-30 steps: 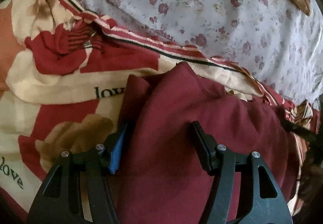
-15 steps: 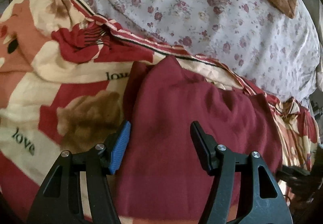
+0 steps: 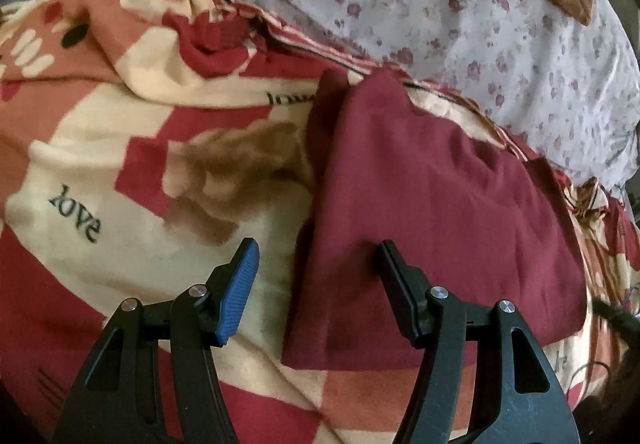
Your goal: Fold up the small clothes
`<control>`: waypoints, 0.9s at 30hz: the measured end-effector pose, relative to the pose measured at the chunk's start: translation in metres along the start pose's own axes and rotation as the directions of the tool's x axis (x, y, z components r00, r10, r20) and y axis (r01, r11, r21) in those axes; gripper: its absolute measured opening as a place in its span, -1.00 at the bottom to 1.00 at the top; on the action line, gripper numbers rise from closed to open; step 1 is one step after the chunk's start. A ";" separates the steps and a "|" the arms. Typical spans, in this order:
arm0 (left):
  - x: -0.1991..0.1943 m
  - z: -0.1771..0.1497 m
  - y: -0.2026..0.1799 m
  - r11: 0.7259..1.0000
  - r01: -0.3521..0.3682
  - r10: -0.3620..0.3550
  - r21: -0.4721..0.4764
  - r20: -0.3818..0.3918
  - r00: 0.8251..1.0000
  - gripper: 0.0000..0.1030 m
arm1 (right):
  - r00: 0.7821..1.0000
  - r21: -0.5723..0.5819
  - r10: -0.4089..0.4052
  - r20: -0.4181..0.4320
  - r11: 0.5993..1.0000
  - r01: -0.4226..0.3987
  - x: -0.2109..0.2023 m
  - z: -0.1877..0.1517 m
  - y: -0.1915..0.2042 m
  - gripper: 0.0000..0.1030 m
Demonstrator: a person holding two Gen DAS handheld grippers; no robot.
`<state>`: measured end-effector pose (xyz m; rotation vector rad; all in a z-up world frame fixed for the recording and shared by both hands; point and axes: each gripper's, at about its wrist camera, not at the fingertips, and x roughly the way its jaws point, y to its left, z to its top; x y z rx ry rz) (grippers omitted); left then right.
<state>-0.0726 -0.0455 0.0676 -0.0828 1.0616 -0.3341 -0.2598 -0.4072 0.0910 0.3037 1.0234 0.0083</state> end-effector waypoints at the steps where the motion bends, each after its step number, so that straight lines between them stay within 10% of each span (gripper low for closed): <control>1: 0.001 0.001 0.002 1.000 0.003 -0.003 -0.011 0.002 1.000 0.19 | 1.000 -0.013 -0.009 0.026 1.000 0.009 -0.008 0.004 0.004 -0.72; 4: 0.009 0.005 0.009 0.998 0.033 -0.034 -0.051 -0.019 0.999 0.19 | 0.997 -0.049 0.038 0.066 0.998 -0.035 -0.011 0.026 0.025 -0.16; 17: 0.022 0.007 0.018 0.998 0.046 -0.046 -0.050 -0.009 0.999 0.43 | 0.998 -0.262 -0.047 -0.030 0.964 0.037 0.163 0.112 0.145 -0.20; 24: 0.024 0.010 0.022 0.996 0.067 -0.068 -0.056 -0.013 0.998 0.45 | 0.995 -0.201 -0.099 -0.013 0.975 0.094 0.185 0.158 0.151 -0.20; 27: 0.024 0.010 0.022 0.996 0.072 -0.073 -0.057 -0.013 0.997 0.45 | 1.000 -0.238 -0.003 0.008 0.971 0.005 0.168 0.159 0.176 -0.20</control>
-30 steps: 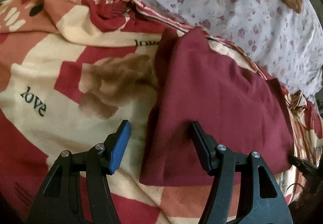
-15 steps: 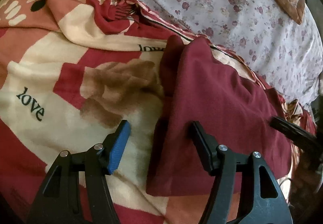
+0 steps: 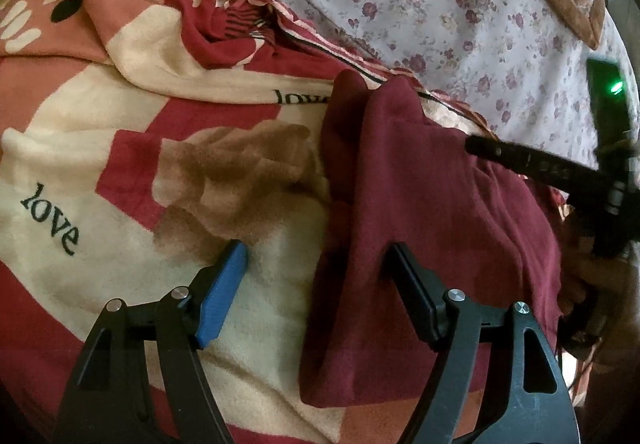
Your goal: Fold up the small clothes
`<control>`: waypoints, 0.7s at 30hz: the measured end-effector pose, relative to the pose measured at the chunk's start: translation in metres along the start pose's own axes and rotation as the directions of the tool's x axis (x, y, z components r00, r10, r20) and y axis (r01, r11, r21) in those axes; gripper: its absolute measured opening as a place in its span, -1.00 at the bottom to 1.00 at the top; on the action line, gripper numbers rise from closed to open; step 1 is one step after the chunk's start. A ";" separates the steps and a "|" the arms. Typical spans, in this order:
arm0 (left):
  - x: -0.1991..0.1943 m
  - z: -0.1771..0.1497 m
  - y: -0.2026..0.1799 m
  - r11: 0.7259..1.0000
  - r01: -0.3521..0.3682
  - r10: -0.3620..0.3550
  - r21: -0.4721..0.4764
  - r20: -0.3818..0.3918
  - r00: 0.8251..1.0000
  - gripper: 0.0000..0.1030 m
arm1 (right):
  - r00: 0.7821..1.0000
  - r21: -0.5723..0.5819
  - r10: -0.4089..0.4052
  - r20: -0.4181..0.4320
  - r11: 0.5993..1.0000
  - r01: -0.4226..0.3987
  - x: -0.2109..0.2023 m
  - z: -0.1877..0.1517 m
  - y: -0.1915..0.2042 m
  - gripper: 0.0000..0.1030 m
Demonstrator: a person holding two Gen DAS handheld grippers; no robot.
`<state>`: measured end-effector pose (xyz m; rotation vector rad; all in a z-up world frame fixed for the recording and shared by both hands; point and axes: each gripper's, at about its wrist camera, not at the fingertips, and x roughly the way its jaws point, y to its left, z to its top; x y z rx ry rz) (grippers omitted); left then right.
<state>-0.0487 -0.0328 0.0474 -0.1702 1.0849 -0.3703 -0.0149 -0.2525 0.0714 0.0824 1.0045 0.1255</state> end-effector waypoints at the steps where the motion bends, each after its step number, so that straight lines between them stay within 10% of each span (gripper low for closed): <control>1: 0.000 0.000 0.000 1.000 -0.001 0.001 0.000 -0.001 1.000 0.45 | 1.000 -0.034 0.011 0.002 0.999 -0.011 -0.002 0.002 0.011 -0.20; 11: 0.001 0.003 0.001 1.000 0.004 -0.004 -0.010 -0.004 1.000 0.46 | 0.991 -0.114 -0.107 -0.074 0.989 0.099 0.064 0.026 0.060 -0.20; 21: 0.001 0.003 0.001 1.000 0.006 -0.006 -0.006 -0.006 1.000 0.47 | 0.996 0.032 0.055 -0.069 0.998 -0.053 0.033 0.038 0.041 -0.12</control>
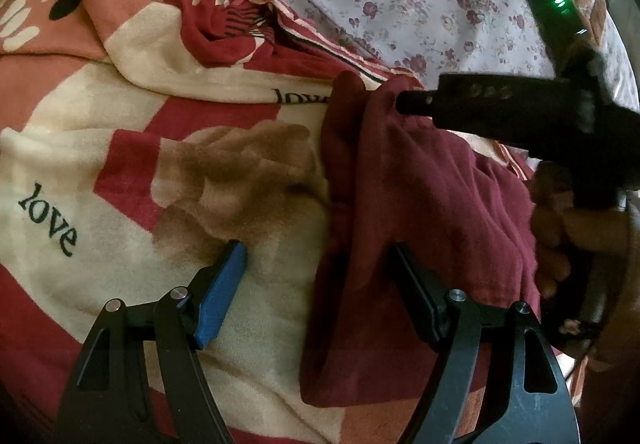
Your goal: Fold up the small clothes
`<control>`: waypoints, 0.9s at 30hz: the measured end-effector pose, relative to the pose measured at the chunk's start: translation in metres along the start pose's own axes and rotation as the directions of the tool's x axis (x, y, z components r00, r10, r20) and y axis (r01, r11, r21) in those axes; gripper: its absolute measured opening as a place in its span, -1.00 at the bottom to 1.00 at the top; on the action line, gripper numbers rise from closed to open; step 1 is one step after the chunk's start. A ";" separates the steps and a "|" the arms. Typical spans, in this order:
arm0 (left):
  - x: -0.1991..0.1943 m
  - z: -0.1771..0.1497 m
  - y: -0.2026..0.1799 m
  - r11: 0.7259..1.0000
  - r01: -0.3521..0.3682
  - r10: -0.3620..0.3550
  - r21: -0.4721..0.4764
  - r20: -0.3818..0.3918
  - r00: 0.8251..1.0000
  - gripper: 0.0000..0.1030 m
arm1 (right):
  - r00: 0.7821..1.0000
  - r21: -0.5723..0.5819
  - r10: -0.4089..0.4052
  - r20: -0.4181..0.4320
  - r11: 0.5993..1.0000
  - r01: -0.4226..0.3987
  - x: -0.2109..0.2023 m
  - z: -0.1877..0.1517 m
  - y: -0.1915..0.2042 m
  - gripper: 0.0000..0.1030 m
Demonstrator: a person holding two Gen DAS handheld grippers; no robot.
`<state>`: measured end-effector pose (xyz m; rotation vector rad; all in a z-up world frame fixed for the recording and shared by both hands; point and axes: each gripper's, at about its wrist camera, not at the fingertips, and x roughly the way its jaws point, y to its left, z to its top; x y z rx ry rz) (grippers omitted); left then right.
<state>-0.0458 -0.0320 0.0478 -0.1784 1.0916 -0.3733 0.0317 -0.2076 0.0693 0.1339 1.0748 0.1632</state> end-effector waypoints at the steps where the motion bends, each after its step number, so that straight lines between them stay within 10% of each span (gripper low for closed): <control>1: 0.000 0.000 0.000 1.000 0.000 0.000 0.000 0.000 1.000 0.47 | 1.000 -0.004 0.018 -0.005 1.000 -0.018 -0.001 0.004 0.002 -0.08; 4: 0.000 0.001 0.001 1.000 0.001 -0.001 -0.001 -0.001 1.000 0.47 | 0.999 -0.052 0.042 -0.031 0.998 -0.044 0.004 0.004 0.026 0.29; 11: 0.001 0.003 0.004 0.999 0.018 -0.018 -0.030 0.004 1.000 0.49 | 0.998 -0.072 -0.010 -0.067 0.997 0.005 0.050 0.000 0.052 0.33; 17: 0.000 0.007 0.004 0.997 0.054 -0.052 -0.060 0.029 0.998 0.49 | 0.997 -0.057 0.082 0.001 0.995 -0.082 0.021 -0.007 0.028 -0.51; 25: 0.007 0.011 -0.015 0.983 0.182 -0.182 0.019 -0.010 0.983 0.47 | 0.985 -0.030 0.160 0.059 0.987 -0.159 -0.016 -0.012 0.003 -0.64; 27: 0.015 0.011 -0.018 0.967 0.256 -0.255 0.013 -0.060 0.965 0.15 | 0.984 -0.023 0.170 0.059 0.985 -0.169 -0.021 -0.014 -0.001 -0.65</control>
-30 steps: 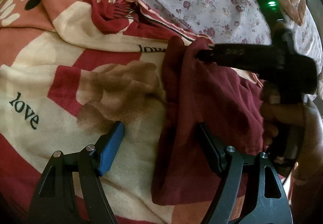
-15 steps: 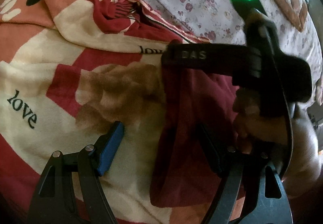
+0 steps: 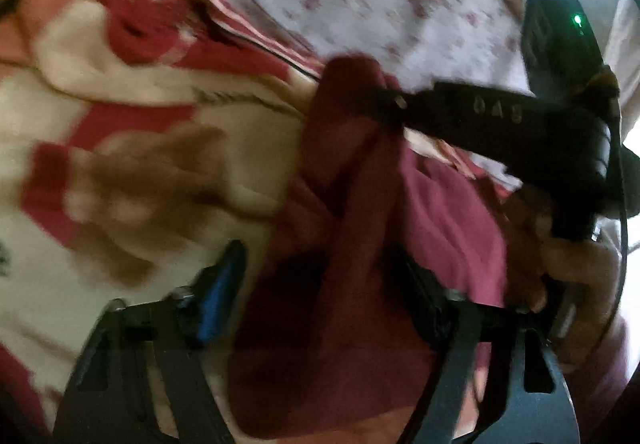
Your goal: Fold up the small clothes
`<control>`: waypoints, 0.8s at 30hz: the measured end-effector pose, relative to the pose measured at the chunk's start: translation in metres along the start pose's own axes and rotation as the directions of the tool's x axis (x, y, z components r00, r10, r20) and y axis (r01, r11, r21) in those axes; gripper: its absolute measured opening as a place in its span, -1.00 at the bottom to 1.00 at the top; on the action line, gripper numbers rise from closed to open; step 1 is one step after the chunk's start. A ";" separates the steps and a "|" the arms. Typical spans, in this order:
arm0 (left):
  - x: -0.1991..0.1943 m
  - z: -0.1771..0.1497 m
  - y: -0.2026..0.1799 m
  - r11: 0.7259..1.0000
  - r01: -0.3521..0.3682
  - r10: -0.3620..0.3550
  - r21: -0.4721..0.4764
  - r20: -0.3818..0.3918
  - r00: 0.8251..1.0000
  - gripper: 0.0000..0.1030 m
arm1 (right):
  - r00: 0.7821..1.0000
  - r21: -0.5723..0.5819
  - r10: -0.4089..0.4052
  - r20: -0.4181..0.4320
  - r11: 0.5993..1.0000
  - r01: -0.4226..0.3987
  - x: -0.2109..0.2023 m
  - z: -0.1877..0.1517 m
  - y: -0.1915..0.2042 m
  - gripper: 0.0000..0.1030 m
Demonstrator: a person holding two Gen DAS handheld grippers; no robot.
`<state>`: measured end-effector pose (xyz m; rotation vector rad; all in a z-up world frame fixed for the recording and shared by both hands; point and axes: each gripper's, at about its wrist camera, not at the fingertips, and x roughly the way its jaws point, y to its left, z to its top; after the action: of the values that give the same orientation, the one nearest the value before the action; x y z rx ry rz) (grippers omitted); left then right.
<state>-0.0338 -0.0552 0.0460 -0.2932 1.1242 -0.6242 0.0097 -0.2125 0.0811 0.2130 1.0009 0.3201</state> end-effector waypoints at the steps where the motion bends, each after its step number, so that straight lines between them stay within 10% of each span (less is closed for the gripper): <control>1: 0.002 0.000 -0.003 1.000 0.014 -0.014 0.014 -0.012 1.000 -0.03 | 1.000 0.005 0.007 -0.001 1.000 -0.007 -0.001 0.001 -0.001 -0.65; 8: -0.027 -0.007 -0.036 0.982 0.038 -0.058 0.187 0.102 0.993 -0.23 | 0.998 0.087 0.057 -0.023 0.995 -0.055 -0.020 0.006 -0.014 -0.56; 12: -0.024 -0.008 -0.040 0.979 0.020 -0.041 0.205 0.098 0.994 -0.23 | 0.995 0.087 0.074 -0.070 0.994 -0.068 -0.019 0.017 -0.005 0.27; 18: -0.024 -0.010 -0.037 0.982 0.019 -0.037 0.189 0.090 0.995 -0.23 | 0.986 -0.017 -0.017 -0.165 1.000 0.015 0.017 0.016 0.020 0.28; 24: -0.017 -0.010 -0.032 0.989 -0.021 0.011 0.149 0.063 0.998 -0.23 | 0.992 -0.040 -0.072 -0.105 0.997 0.068 0.016 0.003 0.014 -0.34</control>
<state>-0.0579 -0.0697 0.0710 -0.1729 1.0131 -0.6773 0.0179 -0.1936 0.0749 0.1280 1.1039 0.2875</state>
